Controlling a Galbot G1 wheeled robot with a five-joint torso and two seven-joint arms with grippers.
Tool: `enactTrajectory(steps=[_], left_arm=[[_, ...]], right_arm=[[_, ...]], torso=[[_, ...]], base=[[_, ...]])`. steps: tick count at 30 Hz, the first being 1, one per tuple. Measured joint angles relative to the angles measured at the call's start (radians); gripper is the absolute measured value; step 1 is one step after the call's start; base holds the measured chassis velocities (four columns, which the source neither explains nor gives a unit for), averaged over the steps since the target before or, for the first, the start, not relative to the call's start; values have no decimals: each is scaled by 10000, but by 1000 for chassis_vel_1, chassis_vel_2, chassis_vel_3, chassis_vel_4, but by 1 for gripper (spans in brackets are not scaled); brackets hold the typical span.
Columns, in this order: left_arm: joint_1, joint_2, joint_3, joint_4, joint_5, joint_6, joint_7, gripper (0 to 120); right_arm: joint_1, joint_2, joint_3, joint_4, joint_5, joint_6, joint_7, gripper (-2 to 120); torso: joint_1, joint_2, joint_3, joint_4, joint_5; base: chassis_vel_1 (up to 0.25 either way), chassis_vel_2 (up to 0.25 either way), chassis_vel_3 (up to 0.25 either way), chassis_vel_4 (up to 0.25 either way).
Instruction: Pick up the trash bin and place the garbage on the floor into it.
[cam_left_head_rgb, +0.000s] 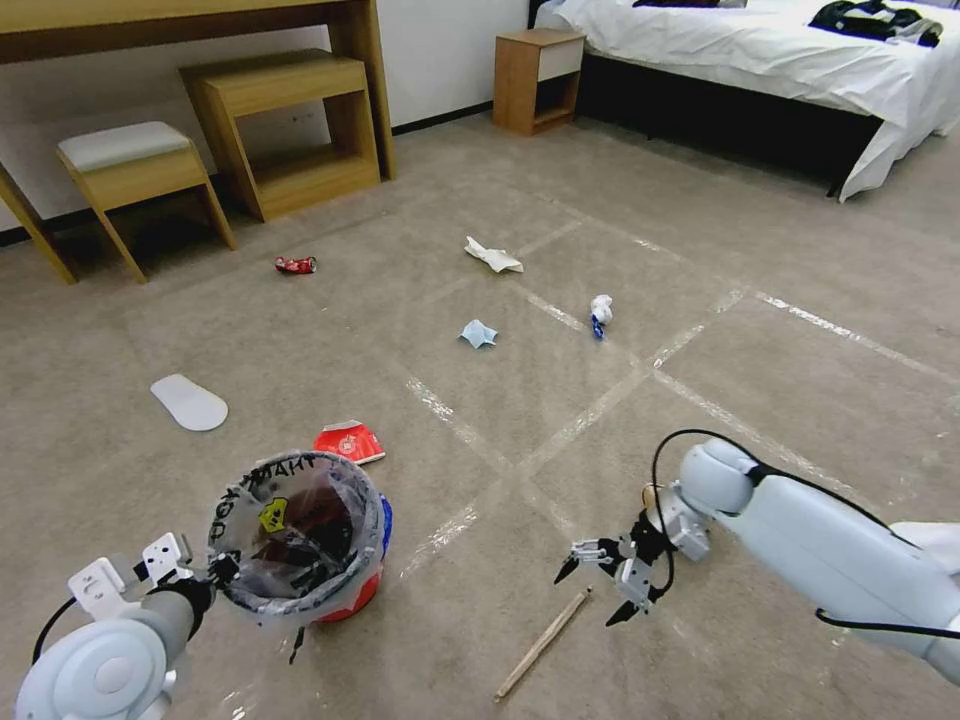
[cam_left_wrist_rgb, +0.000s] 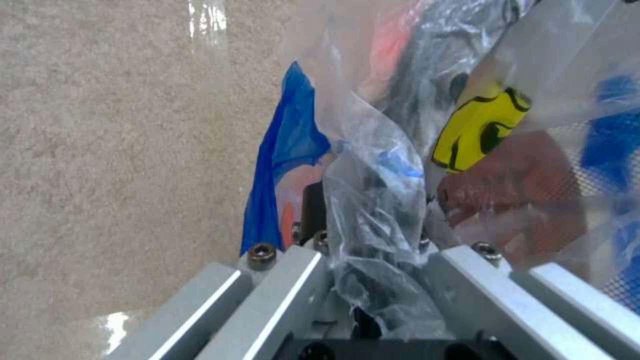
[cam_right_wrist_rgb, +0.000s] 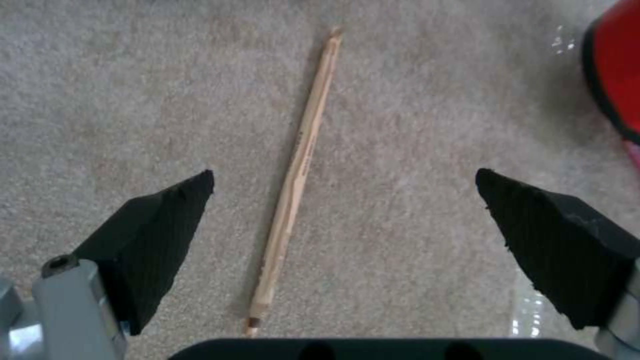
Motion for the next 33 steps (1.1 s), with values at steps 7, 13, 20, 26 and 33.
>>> enactTrajectory(steps=[7, 13, 20, 26, 33], left_arm=[[65, -40, -17, -29, 107, 0, 126, 0], [-23, -27, 22, -11, 123, 0, 153, 0], [-55, -10, 68, -33, -2, 0, 81, 0], [-118, 185, -1, -369, -559, 0, -208, 0], [-175, 174, 2, -422, -749, 0, -363, 0]], right_arm=[[-108, 291, -143, -850, -117, 0, 51, 100], [-379, 529, -99, -1223, -536, 0, 301, 100], [-415, 802, -150, -1683, -928, -3, 507, 100], [-434, 999, -249, -2057, -1165, -5, 573, 100], [-421, 1296, -395, -2500, -1353, -6, 638, 100]], torso=[[0, 0, 0, -2, -1], [0, 0, 0, -4, 1], [0, 0, 0, -1, 0], [0, 1, 0, -2, 0], [0, 0, 0, -1, 1]], base=[[0, 0, 0, 0], [0, 0, 0, 0], [0, 0, 0, 0], [0, 0, 0, 0], [0, 0, 0, 0]])
